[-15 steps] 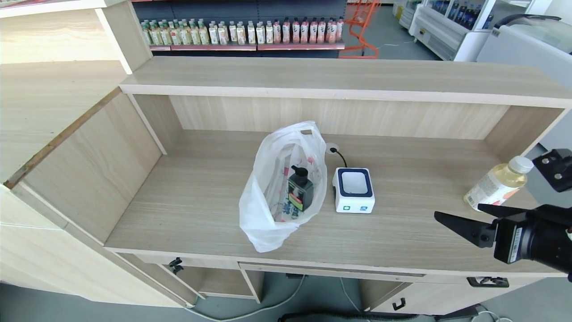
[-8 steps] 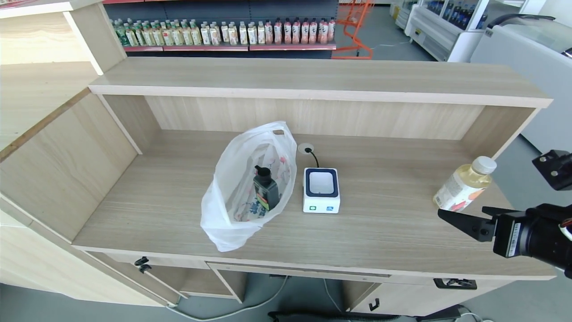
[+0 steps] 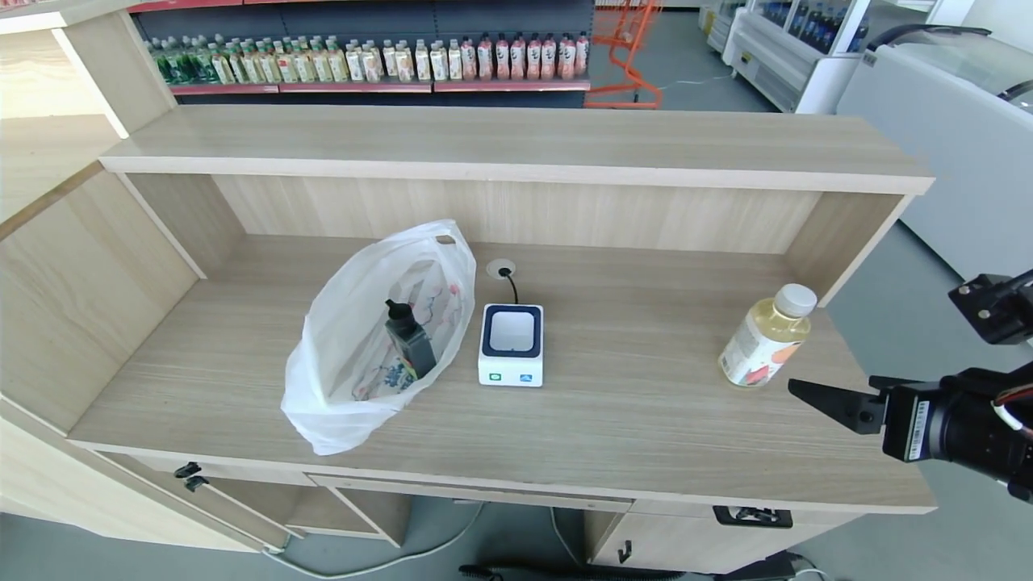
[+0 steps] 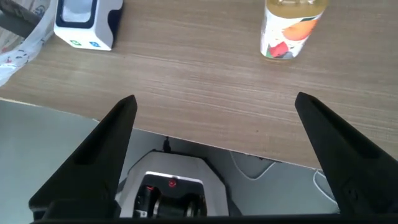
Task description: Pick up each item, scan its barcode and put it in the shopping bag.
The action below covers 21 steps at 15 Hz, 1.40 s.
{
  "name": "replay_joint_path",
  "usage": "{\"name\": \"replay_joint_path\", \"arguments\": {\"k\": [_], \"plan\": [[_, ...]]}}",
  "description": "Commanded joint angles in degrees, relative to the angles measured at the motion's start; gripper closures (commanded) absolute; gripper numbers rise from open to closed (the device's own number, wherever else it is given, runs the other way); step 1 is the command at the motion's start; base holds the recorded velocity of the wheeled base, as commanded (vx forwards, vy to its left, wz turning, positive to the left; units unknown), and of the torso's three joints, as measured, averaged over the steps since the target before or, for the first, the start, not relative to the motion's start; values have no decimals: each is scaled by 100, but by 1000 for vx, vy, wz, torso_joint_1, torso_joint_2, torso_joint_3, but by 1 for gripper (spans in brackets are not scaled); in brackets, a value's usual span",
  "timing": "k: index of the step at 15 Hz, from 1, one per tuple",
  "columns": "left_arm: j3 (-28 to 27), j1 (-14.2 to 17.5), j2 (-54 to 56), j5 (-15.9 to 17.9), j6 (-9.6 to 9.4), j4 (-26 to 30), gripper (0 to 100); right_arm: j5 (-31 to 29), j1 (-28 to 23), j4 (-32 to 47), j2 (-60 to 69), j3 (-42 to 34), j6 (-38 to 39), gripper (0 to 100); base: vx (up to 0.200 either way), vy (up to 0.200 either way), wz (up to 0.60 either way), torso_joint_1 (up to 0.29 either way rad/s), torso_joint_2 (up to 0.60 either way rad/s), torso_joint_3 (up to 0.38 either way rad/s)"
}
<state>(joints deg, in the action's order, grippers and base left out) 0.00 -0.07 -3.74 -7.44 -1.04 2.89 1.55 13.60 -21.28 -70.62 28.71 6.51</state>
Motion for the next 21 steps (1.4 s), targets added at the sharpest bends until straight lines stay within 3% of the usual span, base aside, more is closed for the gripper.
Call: {"name": "replay_joint_path", "arguments": {"k": [1, 4, 9, 12, 17, 21], "plan": [[0, -1, -48, -3, -2, 1, 0, -14, -95, 2, -145, -6, -9, 0, 0, -200, 0, 7, 2, 7], [0, -1, -30, -3, -2, 1, 0, -5, -209, 2, -268, -6, -18, 0, 0, -200, 0, 4, 2, 2], [0, -1, 374, -3, 25, 1, 0, -14, -244, -7, -470, -14, -18, 0, 0, 0, 0, 0, 0, 0], [0, -1, 374, -3, 25, 1, 0, -427, -367, -157, -1006, 30, -36, 0, 0, 0, 0, 0, 0, 0], [0, -1, 374, -3, 25, 1, 0, -392, -253, -1809, -2167, -14, -1, 0, 0, 0, 0, 0, 0, 0], [0, -1, 374, -3, 25, 1, 0, -401, -192, -2635, -2799, 12, -27, 0, 0, 0, 0, 0, 0, 0]]}}
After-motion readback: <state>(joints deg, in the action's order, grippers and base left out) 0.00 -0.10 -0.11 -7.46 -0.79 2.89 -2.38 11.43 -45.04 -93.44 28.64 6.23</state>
